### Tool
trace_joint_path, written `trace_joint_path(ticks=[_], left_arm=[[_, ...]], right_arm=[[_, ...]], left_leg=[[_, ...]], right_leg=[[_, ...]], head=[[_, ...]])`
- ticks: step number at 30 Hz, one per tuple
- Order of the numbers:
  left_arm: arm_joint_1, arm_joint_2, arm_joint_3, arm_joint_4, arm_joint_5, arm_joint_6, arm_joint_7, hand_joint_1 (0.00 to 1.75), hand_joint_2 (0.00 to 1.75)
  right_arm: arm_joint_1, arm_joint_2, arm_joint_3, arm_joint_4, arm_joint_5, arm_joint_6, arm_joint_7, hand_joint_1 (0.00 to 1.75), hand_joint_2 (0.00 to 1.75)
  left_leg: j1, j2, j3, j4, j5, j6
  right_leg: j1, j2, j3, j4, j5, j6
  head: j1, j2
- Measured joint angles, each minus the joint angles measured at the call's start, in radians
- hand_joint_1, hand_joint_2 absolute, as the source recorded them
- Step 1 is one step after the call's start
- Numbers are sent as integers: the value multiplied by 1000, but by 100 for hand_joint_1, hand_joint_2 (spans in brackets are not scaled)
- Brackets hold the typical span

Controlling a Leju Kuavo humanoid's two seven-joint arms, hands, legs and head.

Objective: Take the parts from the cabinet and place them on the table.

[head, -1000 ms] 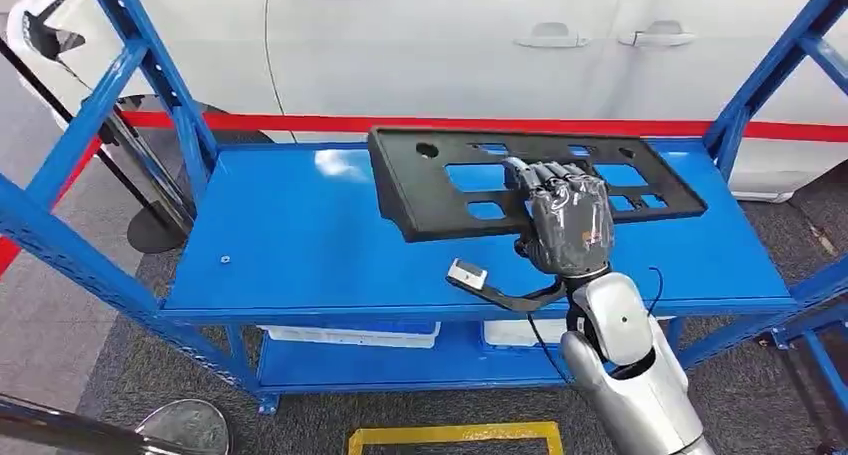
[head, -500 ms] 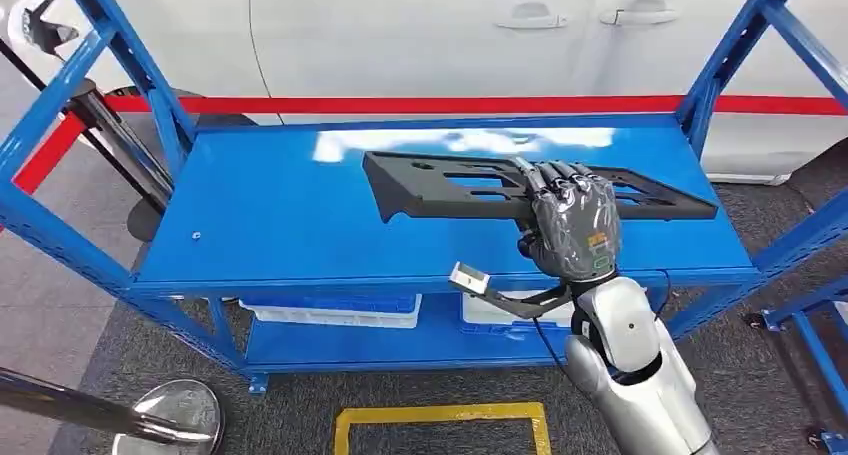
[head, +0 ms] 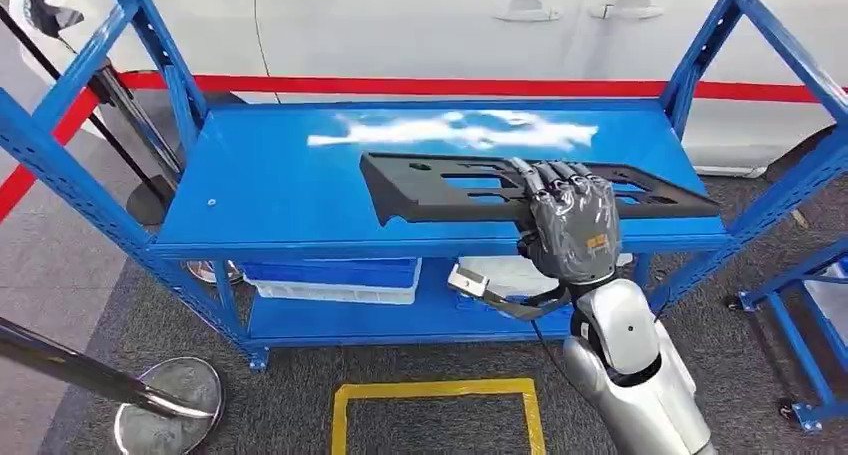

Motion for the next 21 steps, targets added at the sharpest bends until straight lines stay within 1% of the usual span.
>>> trace_joint_path(ticks=[1,2,3,4,5,6,7,8,9,10,11,12,13,14,15,16,17,18,19,20,21], left_arm=[[-1,0,0,0,0,0,0,0,175],[-1,0,0,0,-2,0,0,0,175],[0,0,0,0,-3,0,0,0,175],[0,0,0,0,-3,0,0,0,175],[0,0,0,0,-5,-3,0,0,175],[4,0,0,0,-8,-3,0,0,175],[2,-1,0,0,-9,-3,0,0,175],[3,-3,0,1,-10,-4,0,0,175],[3,-3,0,1,-12,-3,0,0,175],[2,-3,0,1,-14,-3,-1,0,175],[1,-2,0,0,-17,-3,-3,0,175],[0,-2,0,0,-20,-3,-3,0,175],[0,-2,0,0,-21,-4,-3,0,175],[-1,-2,0,0,-21,-4,-3,0,175],[-1,-2,0,0,-22,-5,-3,0,175],[-4,-2,0,0,-24,-5,-3,0,175],[-8,0,-1,0,-25,-5,-4,0,175],[-9,0,-1,0,-27,-5,-4,0,175],[-8,0,-1,1,-29,-5,-7,0,175],[-8,0,-1,1,-30,-6,-7,0,175],[-8,0,-1,0,-30,-7,-7,0,175]], right_arm=[[0,-1,2,-3,1,-1,0,175,175],[0,-1,6,-9,3,-2,-1,175,175],[3,-3,12,-13,3,-4,-1,175,175],[1,-5,21,-15,3,-5,-1,175,175],[1,-6,31,-16,3,-5,0,175,175],[1,-6,41,-16,3,-4,0,175,175],[-2,-6,51,-18,3,-4,0,175,175],[-2,-7,59,-23,3,-5,-4,175,175],[-2,-8,67,-26,3,-6,-14,175,175],[-3,-8,77,-28,1,-8,-22,175,175],[-4,-10,87,-31,0,-11,-24,175,175],[-4,-13,100,-34,0,-12,-26,175,175],[-4,-15,110,-37,-1,-12,-27,175,175],[-4,-17,119,-40,-3,-12,-27,175,175],[-6,-20,129,-44,-3,-12,-27,175,175],[-10,-21,134,-46,-4,-11,-27,175,175],[-13,-22,138,-50,-8,-10,-24,175,175],[-18,-24,142,-52,-13,-9,-21,175,175],[-24,-26,150,-54,-25,1,-19,175,175],[-30,-26,154,-57,-30,13,-18,175,175],[-31,-27,158,-58,-32,26,-17,175,175]], left_leg=[[0,0,-13,15,3,-5],[-2,-1,-26,26,5,-9],[-3,-1,-24,26,13,-19],[-2,-1,-27,25,21,-26],[-2,-2,-28,21,31,-32],[-2,-5,-35,22,35,-39],[3,-6,-49,40,-3,-45],[4,-7,-65,81,-62,-49],[7,-6,-81,147,-127,-54],[8,-6,-94,217,-174,-57],[8,-6,-102,281,-199,-60],[8,-6,-96,313,-191,-61],[9,-6,-70,306,-156,-60],[9,-6,-29,265,-118,-58],[8,-7,31,192,-90,-52],[8,-8,98,107,-95,-45],[3,-11,161,16,-135,-39],[0,-12,174,-14,-140,-39],[-4,-14,161,-14,-127,-36],[-6,-14,156,-15,-125,-31],[-4,-14,149,-25,-109,-22]], right_leg=[[-2,-1,47,-78,-33,1],[12,1,69,-120,-51,-8],[11,3,57,-105,-40,-23],[13,4,55,-107,-41,-30],[17,3,49,-108,-32,-42],[8,0,35,-117,-18,-53],[7,-1,30,-117,-4,-62],[7,-2,16,-118,6,-72],[9,-3,1,-118,18,-74],[10,-3,-14,-117,29,-75],[11,-3,-31,-116,42,-74],[11,-2,-47,-114,53,-73],[11,-3,-65,-112,65,-71],[11,-3,-80,-109,75,-69],[11,-2,-94,-108,86,-66],[11,-2,-103,-107,95,-62],[14,-2,-108,-105,103,-55],[12,-5,-106,-110,115,-49],[10,-6,-103,-116,127,-43],[7,-9,-104,-123,141,-36],[10,-9,-104,-130,152,-28]], head=[[0,0],[1,0],[-1,0],[0,0],[0,0],[0,0],[0,0],[-2,0],[-2,0],[-2,0],[-2,0],[-2,0],[-2,0],[-2,0],[-2,0],[-2,0],[-2,0],[0,0],[-1,0],[-5,0],[-3,0]])
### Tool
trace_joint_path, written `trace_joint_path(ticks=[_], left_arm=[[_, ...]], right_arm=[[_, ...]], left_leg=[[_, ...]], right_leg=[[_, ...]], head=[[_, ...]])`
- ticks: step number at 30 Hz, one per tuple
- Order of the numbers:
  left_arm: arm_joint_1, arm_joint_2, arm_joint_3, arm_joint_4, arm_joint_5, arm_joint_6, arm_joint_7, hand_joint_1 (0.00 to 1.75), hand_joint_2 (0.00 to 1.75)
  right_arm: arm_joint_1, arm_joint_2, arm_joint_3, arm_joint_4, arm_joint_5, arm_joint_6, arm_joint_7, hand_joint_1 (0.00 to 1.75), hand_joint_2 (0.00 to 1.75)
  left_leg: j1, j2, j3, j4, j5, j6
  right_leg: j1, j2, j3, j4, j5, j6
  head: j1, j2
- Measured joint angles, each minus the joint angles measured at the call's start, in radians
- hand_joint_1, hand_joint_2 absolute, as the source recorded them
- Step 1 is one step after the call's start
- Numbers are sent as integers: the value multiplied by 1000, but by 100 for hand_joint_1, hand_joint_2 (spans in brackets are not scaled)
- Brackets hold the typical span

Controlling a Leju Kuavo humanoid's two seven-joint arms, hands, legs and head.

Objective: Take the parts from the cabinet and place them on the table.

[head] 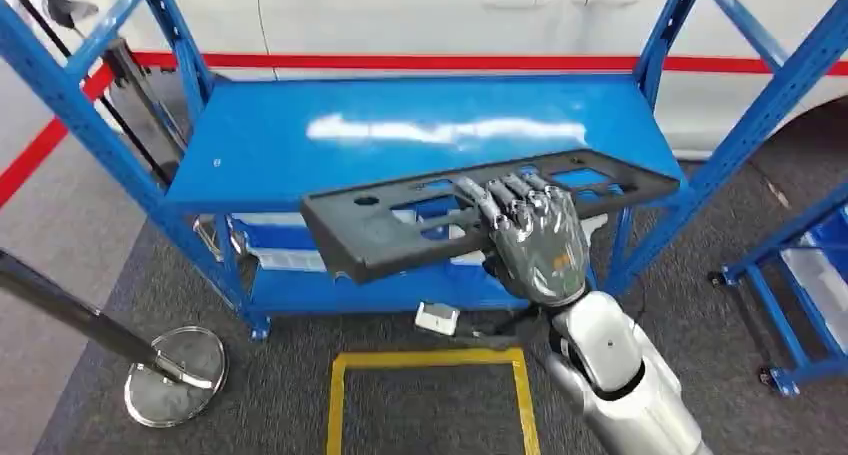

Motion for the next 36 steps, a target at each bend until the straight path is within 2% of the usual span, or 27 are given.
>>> trace_joint_path(ticks=[1,2,4,5,6,7,9,10,11,12,15,16,18,19,20,21,22,24,25,26,27,30,31,32,33,35,36], left_arm=[[-1,0,0,0,0,-2,0,0,175],[-2,0,0,0,0,-3,0,0,175],[-1,0,0,0,0,-3,-1,0,175],[-1,0,0,0,0,-3,-1,0,175],[-1,0,0,0,0,-3,-1,0,175],[0,0,0,0,0,-3,-1,0,175],[0,0,0,0,0,-3,-1,0,175],[-1,-1,0,0,0,-3,-1,0,175],[-2,-8,0,0,0,-3,-2,0,175],[-4,-6,0,0,-1,-3,-2,0,175],[3,-5,0,0,-2,-3,-4,0,175],[2,-3,0,0,-2,-3,-5,0,175],[4,-6,0,1,-3,-4,-5,0,175],[3,-6,0,1,-3,-3,-5,0,175],[2,-6,0,1,-5,-3,-5,0,175],[0,-6,0,1,-6,-3,-5,0,175],[0,-5,0,1,-8,-3,-5,0,175],[0,-5,0,1,-13,-3,-5,0,175],[0,-5,-1,1,-21,-3,-5,0,175],[-5,-7,-4,1,-32,-5,-5,0,175],[-8,-6,-7,0,-42,-6,-1,0,175],[3,-6,-13,1,-50,-5,1,0,175],[8,-5,-13,1,-49,-4,1,0,175],[7,-7,-14,1,-49,-4,1,0,175],[6,-7,-14,1,-46,-4,1,0,175],[3,-7,-13,1,-43,-7,1,0,175],[1,-7,-13,1,-43,-7,1,0,175]], right_arm=[[0,-7,2,0,0,9,1,175,175],[-3,-12,7,0,0,19,2,175,175],[-8,-15,16,0,0,25,3,175,175],[-8,-16,17,0,0,27,4,175,175],[-8,-18,17,0,0,28,5,175,175],[-8,-19,17,0,0,28,5,175,175],[-9,-19,17,0,0,29,5,175,175],[-12,-19,17,0,0,30,5,175,175],[-16,-21,17,0,0,29,5,175,175],[-15,-21,17,-2,0,29,5,175,175],[-23,-22,26,-2,-4,30,15,175,175],[-25,-22,29,-2,-5,31,16,175,175],[-28,-22,35,0,-6,38,17,175,175],[-28,-22,38,1,-7,41,17,175,175],[-28,-22,41,2,-7,44,18,175,175],[-28,-22,45,4,-8,47,18,175,175],[-28,-21,50,6,-8,50,18,175,175],[-28,-21,54,9,-9,50,19,175,175],[-27,-21,56,9,-5,48,26,175,175],[-21,-26,56,5,0,45,37,175,175],[-2,-40,56,-8,1,36,43,175,175],[43,-76,56,-31,-4,-8,31,175,175],[52,-85,55,-32,-7,-11,31,175,175],[57,-90,55,-32,-8,-13,28,175,175],[64,-97,55,-33,-9,-13,20,175,175],[72,-103,55,-32,-13,-12,8,175,175],[74,-104,55,-32,-16,-12,2,175,175]], left_leg=[[8,6,-5,-9,18,6],[6,0,-20,-12,33,16],[3,-2,-55,-9,63,27],[1,-7,-76,-6,77,27],[-1,-13,-98,-2,90,27],[-3,-21,-118,3,102,26],[-7,-37,-158,14,124,23],[-7,-45,-173,23,134,21],[-5,-49,-186,29,142,16],[-6,-58,-189,33,151,13],[-3,-92,-196,12,191,-12],[2,-81,-201,21,180,-11],[6,-30,-234,98,64,-21],[13,-17,-249,168,4,-30],[17,-11,-261,233,-33,-38],[24,-7,-267,300,-41,-48],[29,-4,-257,324,-10,-56],[38,2,-186,268,76,-69],[42,15,-127,197,88,-74],[43,51,-56,97,36,-82],[26,51,-10,25,0,-68],[20,33,-38,26,9,-36],[23,29,-44,19,23,-19],[23,28,-49,18,34,-10],[21,24,-65,19,46,0],[14,7,-97,21,73,10],[9,-3,-113,22,84,13]], right_leg=[[-3,1,-6,6,-16,3],[1,3,-20,35,-76,2],[0,4,-52,177,-213,3],[0,4,-63,252,-247,3],[0,5,-64,301,-244,2],[1,5,-47,310,-215,0],[7,16,47,220,-147,-14],[11,43,118,132,-147,-28],[15,87,184,35,-200,-48],[13,88,208,-15,-212,-37],[22,54,196,-18,-183,-43],[6,37,188,-28,-166,-47],[5,16,162,-31,-142,-60],[6,4,147,-31,-131,-57],[6,-8,133,-30,-121,-55],[4,-24,113,-28,-108,-51],[1,-36,98,-24,-99,-47],[-7,-60,63,-9,-84,-34],[-11,-71,47,2,-80,-27],[-8,-81,35,14,-76,-20],[-8,-94,31,21,-73,-11],[-8,-123,38,11,-50,13],[-13,-118,34,10,-48,22],[-17,-72,25,30,-90,27],[-15,-31,9,81,-161,23],[-5,1,-25,230,-274,18],[-1,3,-34,289,-293,14]], head=[[-1,0],[0,0],[1,0],[1,0],[1,0],[1,0],[1,0],[1,0],[0,0],[0,0],[2,0],[2,0],[-3,0],[-3,0],[-3,0],[-3,0],[-3,0],[-3,0],[-3,0],[-5,0],[-4,0],[-1,0],[0,0],[-1,0],[0,0],[0,0],[0,0]])
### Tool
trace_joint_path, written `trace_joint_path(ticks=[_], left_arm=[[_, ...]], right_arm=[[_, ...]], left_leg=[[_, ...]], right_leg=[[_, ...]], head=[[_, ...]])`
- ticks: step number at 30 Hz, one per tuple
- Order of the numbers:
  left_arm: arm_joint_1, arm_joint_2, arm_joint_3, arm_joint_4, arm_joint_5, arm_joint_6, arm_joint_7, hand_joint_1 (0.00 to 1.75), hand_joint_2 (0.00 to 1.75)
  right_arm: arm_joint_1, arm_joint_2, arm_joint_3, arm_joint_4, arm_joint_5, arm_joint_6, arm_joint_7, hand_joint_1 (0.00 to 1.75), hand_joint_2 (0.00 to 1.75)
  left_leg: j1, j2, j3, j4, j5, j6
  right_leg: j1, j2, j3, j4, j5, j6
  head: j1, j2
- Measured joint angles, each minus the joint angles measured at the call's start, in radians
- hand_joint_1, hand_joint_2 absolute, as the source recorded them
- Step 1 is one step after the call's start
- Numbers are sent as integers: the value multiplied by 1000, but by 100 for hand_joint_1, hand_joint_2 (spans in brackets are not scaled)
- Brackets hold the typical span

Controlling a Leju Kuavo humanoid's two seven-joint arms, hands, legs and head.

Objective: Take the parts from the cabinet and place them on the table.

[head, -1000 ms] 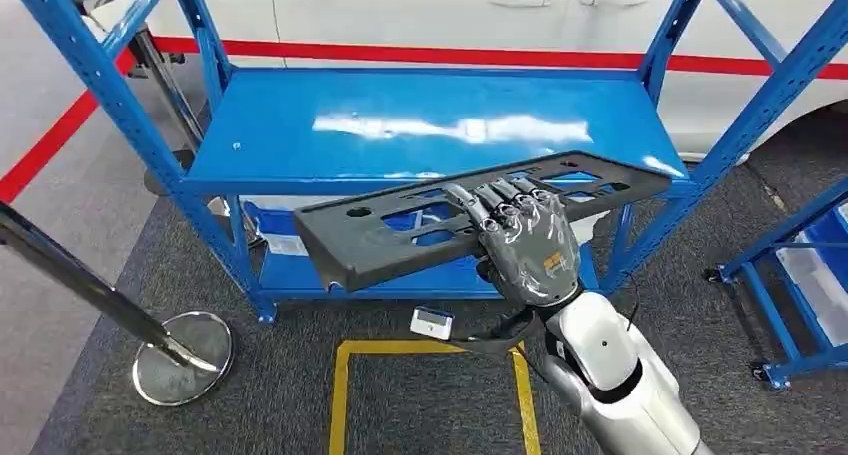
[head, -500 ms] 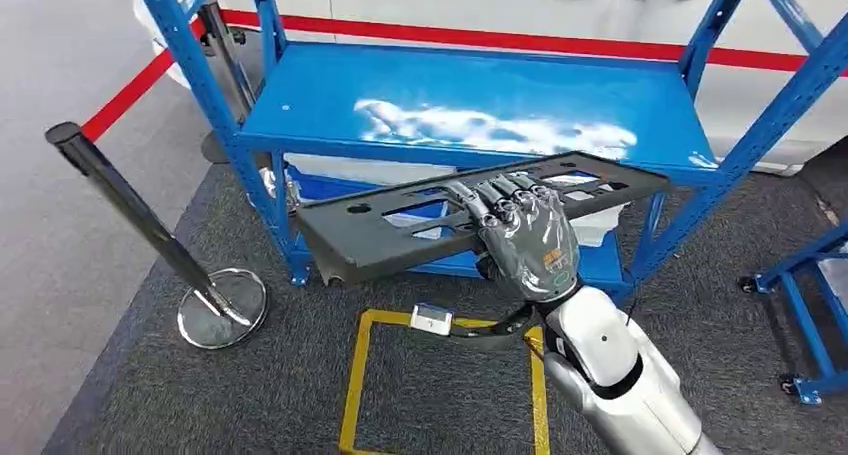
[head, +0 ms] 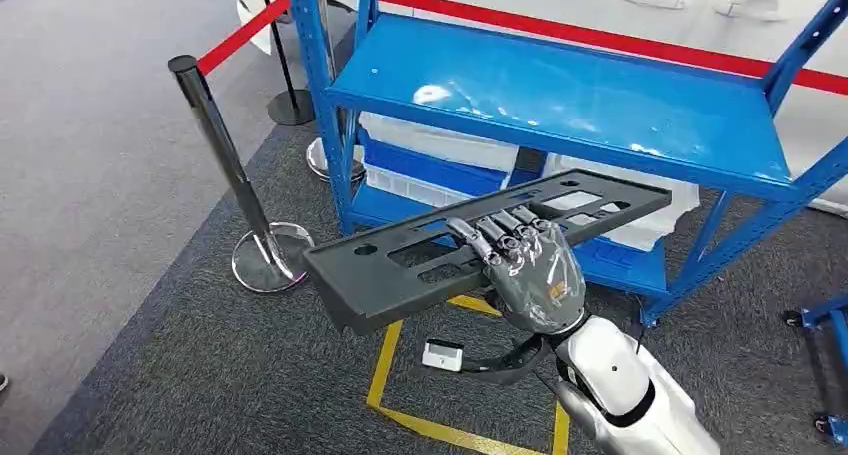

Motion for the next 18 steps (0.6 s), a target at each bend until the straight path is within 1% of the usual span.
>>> trace_joint_path(ticks=[1,2,3,4,5,6,7,8,9,10,11,12,13,14,15,16,17,18], left_arm=[[-1,0,0,0,0,0,1,0,175],[-1,0,0,0,1,0,3,0,175],[-1,0,0,0,2,0,6,0,175],[0,0,0,0,6,0,9,0,175],[-1,-6,0,0,13,2,8,0,175],[-4,-9,1,0,19,5,8,0,175],[-3,-7,2,0,21,9,8,0,175],[-3,-7,3,0,22,9,6,0,175],[-2,-7,3,0,25,11,5,0,175],[5,-6,6,0,33,12,3,0,175],[4,-4,10,0,42,16,-1,0,175],[4,-6,10,0,46,15,-2,0,175],[4,-6,12,0,50,16,-2,0,175],[3,-6,15,0,52,15,0,0,175],[1,-6,17,0,51,13,5,0,175],[-1,-6,17,0,50,10,10,0,175],[-2,-6,17,0,49,8,14,0,175],[-2,-6,17,0,46,5,17,0,175]], right_arm=[[1,0,0,0,-3,0,-6,175,175],[1,0,0,0,-5,1,-6,175,175],[1,0,0,0,-8,2,-6,175,175],[-2,0,0,0,-13,6,-10,175,175],[-9,0,0,0,-18,15,-17,175,175],[-17,3,0,0,-24,26,-24,175,175],[-25,8,0,1,-27,33,-24,175,175],[-32,12,0,3,-28,39,-23,175,175],[-43,16,0,3,-29,45,-24,175,175],[-55,26,1,4,-31,50,-25,175,175],[-74,37,5,9,-34,59,-24,175,175],[-89,53,11,16,-37,72,-23,175,175],[-106,65,16,21,-39,81,-18,175,175],[-121,84,26,33,-38,90,-14,175,175],[-135,96,37,45,-38,93,-1,175,175],[-143,105,46,54,-36,93,9,175,175],[-148,112,54,61,-36,92,19,175,175],[-152,119,61,67,-35,90,24,175,175]], left_leg=[[-5,-10,-16,2,11,1],[-10,-22,-30,3,21,2],[-15,-35,-44,5,32,3],[-18,-50,-55,5,43,2],[-14,-57,-61,6,53,2],[-23,-67,-71,7,64,-5],[-14,-77,-71,1,77,-7],[-11,-89,-72,-5,88,-12],[-9,-102,-76,-10,103,-18],[-21,-120,-82,-19,117,-27],[-19,-90,-90,-7,91,-27],[-15,-51,-108,32,32,-35],[-9,-28,-128,102,-39,-43],[-2,-16,-144,173,-92,-51],[5,-9,-157,245,-121,-60],[10,-5,-158,291,-112,-68],[17,-1,-143,305,-73,-76],[23,3,-110,282,-27,-83]], right_leg=[[4,1,8,22,10,-6],[8,2,35,5,39,-15],[13,6,82,-50,77,-26],[23,23,148,-139,107,-43],[30,69,208,-225,107,-64],[30,102,247,-298,82,-81],[31,93,246,-300,87,-69],[37,85,240,-302,98,-73],[39,69,241,-308,102,-75],[29,54,229,-321,119,-78],[23,31,224,-329,135,-76],[19,25,211,-333,147,-86],[19,13,198,-333,158,-89],[19,0,185,-331,168,-85],[18,-16,168,-329,178,-83],[16,-31,152,-325,188,-79],[14,-46,134,-320,197,-74],[12,-62,120,-313,205,-68]], head=[[0,0],[0,0],[0,0],[0,0],[-1,0],[0,0],[0,0],[0,0],[0,0],[0,0],[0,0],[-2,0],[-2,0],[-2,0],[-2,0],[-2,0],[-3,0],[-2,0]])
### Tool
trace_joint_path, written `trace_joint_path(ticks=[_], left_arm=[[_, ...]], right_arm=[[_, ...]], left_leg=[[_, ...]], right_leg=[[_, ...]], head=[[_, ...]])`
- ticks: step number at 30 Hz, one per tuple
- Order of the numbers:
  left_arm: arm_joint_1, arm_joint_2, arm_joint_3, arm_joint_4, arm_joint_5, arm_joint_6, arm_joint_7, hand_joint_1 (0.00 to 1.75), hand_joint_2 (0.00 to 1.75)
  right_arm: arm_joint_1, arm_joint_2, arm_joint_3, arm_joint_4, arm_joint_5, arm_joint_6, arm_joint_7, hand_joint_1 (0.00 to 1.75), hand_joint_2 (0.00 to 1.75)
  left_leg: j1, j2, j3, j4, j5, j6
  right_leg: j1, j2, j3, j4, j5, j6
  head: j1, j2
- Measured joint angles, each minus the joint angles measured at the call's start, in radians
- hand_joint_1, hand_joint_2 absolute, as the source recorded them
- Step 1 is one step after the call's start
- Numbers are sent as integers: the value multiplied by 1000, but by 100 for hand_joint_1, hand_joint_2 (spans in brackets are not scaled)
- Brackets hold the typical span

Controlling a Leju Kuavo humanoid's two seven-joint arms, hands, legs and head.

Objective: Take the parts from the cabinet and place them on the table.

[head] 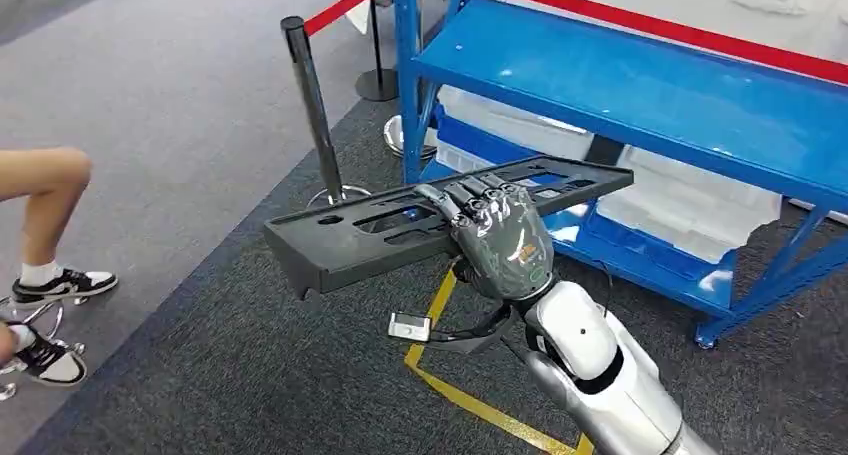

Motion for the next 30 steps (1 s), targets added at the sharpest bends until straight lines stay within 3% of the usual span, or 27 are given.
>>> trace_joint_path(ticks=[1,2,3,4,7,8,9,10,11,12,13,14,15,16,17,18,19,22,23,24,25,27,28,29,30], left_arm=[[0,0,0,0,-2,-2,3,0,175],[-1,0,0,0,-3,-2,4,0,175],[-5,-1,0,0,-3,-2,4,0,175],[-5,0,0,0,-3,-2,6,0,175],[5,1,2,0,-4,-1,7,0,175],[7,1,3,0,-4,-1,7,0,175],[7,1,6,0,-4,-1,7,0,175],[7,1,8,0,-4,0,7,0,175],[5,2,9,0,-4,2,8,0,175],[3,2,11,0,-4,6,8,0,175],[3,2,14,0,-4,8,7,0,175],[3,2,16,0,-4,10,7,0,175],[3,3,17,0,-4,10,8,0,175],[4,3,17,0,-3,10,8,0,175],[4,3,18,0,0,10,3,0,175],[4,0,18,0,5,10,-5,0,175],[2,0,18,0,7,10,-12,0,175],[9,0,23,0,7,13,-28,0,175],[10,7,24,0,7,18,-34,0,175],[11,5,24,0,6,20,-39,0,175],[10,5,24,0,6,23,-45,0,175],[9,5,24,0,1,30,-53,0,175],[8,5,24,0,-5,34,-57,0,175],[9,5,24,0,-10,40,-62,0,175],[10,5,24,0,-16,47,-66,0,175]], right_arm=[[-4,6,5,5,0,-1,5,175,175],[-9,11,8,9,0,-2,11,175,175],[-12,16,9,10,0,-2,11,175,175],[-18,17,10,11,1,-5,11,175,175],[-26,26,21,24,3,-5,11,175,175],[-26,26,24,28,3,-6,10,175,175],[-25,26,26,31,3,-6,11,175,175],[-26,26,28,34,3,-7,11,175,175],[-26,26,29,35,3,-7,11,175,175],[-26,26,30,38,3,-7,12,175,175],[-26,26,31,41,3,-7,12,175,175],[-26,26,32,45,2,-8,12,175,175],[-27,28,33,47,2,-8,12,175,175],[-29,32,34,48,1,-8,12,175,175],[-32,35,34,49,-1,-8,12,175,175],[-35,36,34,50,-4,-8,12,175,175],[-35,38,34,49,-6,-11,11,175,175],[-43,44,35,52,-9,-14,10,175,175],[-45,47,35,52,-10,-14,10,175,175],[-47,50,35,53,-11,-13,10,175,175],[-48,53,36,53,-11,-15,10,175,175],[-48,53,36,58,-12,-14,8,175,175],[-48,53,36,60,-12,-14,7,175,175],[-48,54,36,63,-12,-14,7,175,175],[-48,55,36,65,-12,-13,7,175,175]], left_leg=[[5,9,56,-61,29,-5],[7,34,124,-141,20,-8],[3,66,196,-231,-22,-11],[-8,60,217,-289,-52,8],[-17,38,183,-292,-32,44],[-13,34,182,-294,-20,56],[-14,30,170,-293,-10,66],[-15,24,157,-292,3,75],[-19,14,142,-292,14,81],[-23,2,126,-290,26,83],[-27,-11,111,-287,36,83],[-29,-24,94,-282,45,83],[-31,-35,79,-277,53,82],[-33,-48,65,-273,58,81],[-34,-59,56,-271,66,80],[-36,-65,46,-271,75,75],[-36,-76,44,-271,83,72],[-30,-106,39,-283,110,52],[-31,-99,34,-279,108,50],[-34,-61,22,-257,78,44],[-30,-32,0,-198,23,39],[-21,-12,-51,-49,-60,26],[-18,-8,-66,5,-71,20],[-16,-5,-62,19,-59,16],[-12,-2,-30,-19,-32,13]], right_leg=[[-3,-15,-19,10,8,6],[-4,-25,-31,20,12,13],[0,-35,-44,29,13,18],[0,-49,-49,36,19,25],[-8,-79,-54,32,45,48],[-17,-35,-59,44,22,58],[-17,18,-73,74,-31,60],[-13,47,-89,135,-98,58],[-10,60,-105,210,-156,55],[-9,64,-116,280,-190,52],[-8,65,-117,320,-193,48],[-5,65,-99,320,-171,42],[-1,67,-64,285,-138,35],[2,72,-12,214,-101,26],[6,92,49,127,-80,15],[8,129,90,53,-115,3],[7,132,107,19,-115,11],[14,105,97,15,-99,7],[-3,90,99,2,-85,3],[0,81,96,-2,-78,-2],[0,68,89,-2,-73,-9],[3,43,78,0,-66,-8],[3,30,72,1,-63,-6],[2,19,67,3,-61,-4],[2,5,63,6,-61,-3]], head=[[0,0],[-1,0],[-2,0],[3,0],[3,0],[2,0],[2,0],[3,0],[3,0],[2,0],[2,0],[2,0],[2,0],[2,0],[2,0],[2,0],[2,0],[3,0],[3,0],[1,0],[-4,0],[-3,0],[-4,0],[-4,0],[-3,0]])
